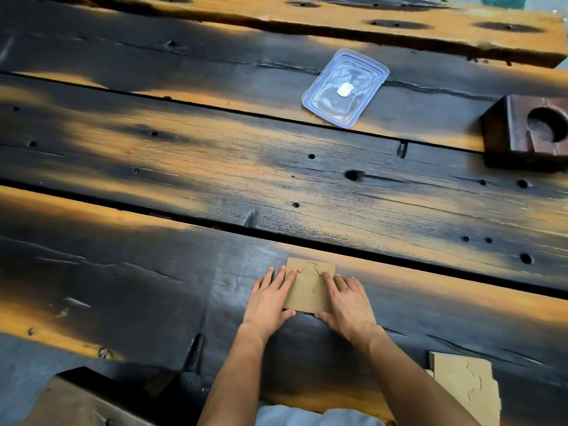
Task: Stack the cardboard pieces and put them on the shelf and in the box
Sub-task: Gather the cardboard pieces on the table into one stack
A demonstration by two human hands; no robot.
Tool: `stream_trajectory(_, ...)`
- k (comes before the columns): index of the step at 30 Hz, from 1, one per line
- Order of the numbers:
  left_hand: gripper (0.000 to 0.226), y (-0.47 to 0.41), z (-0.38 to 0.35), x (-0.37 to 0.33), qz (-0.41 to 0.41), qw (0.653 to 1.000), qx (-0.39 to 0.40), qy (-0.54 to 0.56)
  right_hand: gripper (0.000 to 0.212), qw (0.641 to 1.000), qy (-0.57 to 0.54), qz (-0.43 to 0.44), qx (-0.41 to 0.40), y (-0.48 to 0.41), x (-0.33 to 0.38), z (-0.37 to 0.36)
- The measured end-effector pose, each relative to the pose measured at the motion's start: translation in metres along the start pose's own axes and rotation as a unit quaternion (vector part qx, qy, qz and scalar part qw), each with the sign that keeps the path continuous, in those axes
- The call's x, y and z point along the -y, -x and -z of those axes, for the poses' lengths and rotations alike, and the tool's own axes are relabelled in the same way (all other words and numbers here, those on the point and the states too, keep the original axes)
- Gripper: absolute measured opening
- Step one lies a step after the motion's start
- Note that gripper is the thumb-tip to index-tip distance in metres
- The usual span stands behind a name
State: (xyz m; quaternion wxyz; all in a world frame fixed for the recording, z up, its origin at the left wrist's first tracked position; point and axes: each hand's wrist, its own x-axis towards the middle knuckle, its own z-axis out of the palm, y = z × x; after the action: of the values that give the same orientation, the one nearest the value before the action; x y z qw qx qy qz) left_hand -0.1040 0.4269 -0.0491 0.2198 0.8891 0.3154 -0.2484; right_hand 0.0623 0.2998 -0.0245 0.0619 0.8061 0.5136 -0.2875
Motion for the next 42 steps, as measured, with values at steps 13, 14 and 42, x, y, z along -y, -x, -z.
stream_trajectory(13,0.101,0.026,-0.005,-0.019,-0.016,1.0,-0.023,-0.009,0.094,1.0,-0.009,-0.006,-0.021,0.042,-0.008,-0.008)
stream_trajectory(14,0.101,0.028,-0.005,-0.022,-0.02,0.999,-0.028,-0.013,0.094,1.0,-0.012,-0.01,-0.024,0.046,-0.009,-0.008)
stream_trajectory(42,0.097,0.066,-0.043,-0.207,-0.055,0.994,-0.081,-0.056,0.092,0.997,-0.039,-0.053,-0.043,0.161,-0.161,-0.034)
